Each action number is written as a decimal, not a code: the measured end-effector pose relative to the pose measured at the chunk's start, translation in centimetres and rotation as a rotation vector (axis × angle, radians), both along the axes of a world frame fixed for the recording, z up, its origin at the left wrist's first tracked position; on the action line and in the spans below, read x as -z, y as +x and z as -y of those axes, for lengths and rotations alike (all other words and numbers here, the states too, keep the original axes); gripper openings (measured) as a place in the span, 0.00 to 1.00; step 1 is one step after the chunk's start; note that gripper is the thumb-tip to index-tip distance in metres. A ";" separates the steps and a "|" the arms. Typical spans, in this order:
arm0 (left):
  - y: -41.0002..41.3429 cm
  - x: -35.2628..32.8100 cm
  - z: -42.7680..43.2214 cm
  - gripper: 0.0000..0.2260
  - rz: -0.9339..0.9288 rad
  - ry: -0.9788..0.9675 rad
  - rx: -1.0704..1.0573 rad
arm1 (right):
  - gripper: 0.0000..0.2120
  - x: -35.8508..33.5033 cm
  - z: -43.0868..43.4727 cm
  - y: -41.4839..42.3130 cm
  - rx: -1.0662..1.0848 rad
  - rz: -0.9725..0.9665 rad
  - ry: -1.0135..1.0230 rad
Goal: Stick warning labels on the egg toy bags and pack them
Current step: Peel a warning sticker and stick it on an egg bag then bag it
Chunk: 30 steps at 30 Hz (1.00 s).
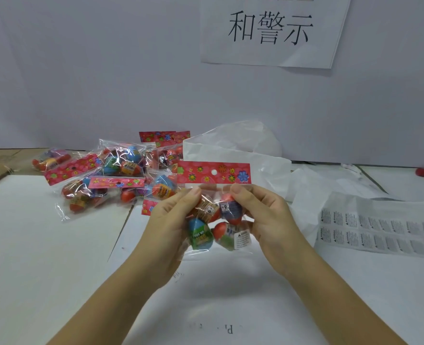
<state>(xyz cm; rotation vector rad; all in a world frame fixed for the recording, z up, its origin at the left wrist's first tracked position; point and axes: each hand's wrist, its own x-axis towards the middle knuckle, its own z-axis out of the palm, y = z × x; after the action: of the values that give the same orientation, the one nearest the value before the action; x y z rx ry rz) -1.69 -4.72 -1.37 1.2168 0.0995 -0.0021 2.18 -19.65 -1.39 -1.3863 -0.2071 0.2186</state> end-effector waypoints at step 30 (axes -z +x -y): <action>1.1 0.6 -0.8 0.06 0.101 -0.214 -0.307 | 0.05 0.5 0.3 0.8 0.182 -0.052 0.346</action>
<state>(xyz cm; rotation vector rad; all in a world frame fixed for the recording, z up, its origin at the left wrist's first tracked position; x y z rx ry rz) -0.61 -3.91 -1.95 0.9763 0.1920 0.3096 2.99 -19.92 -1.90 -1.0469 -0.0696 0.0630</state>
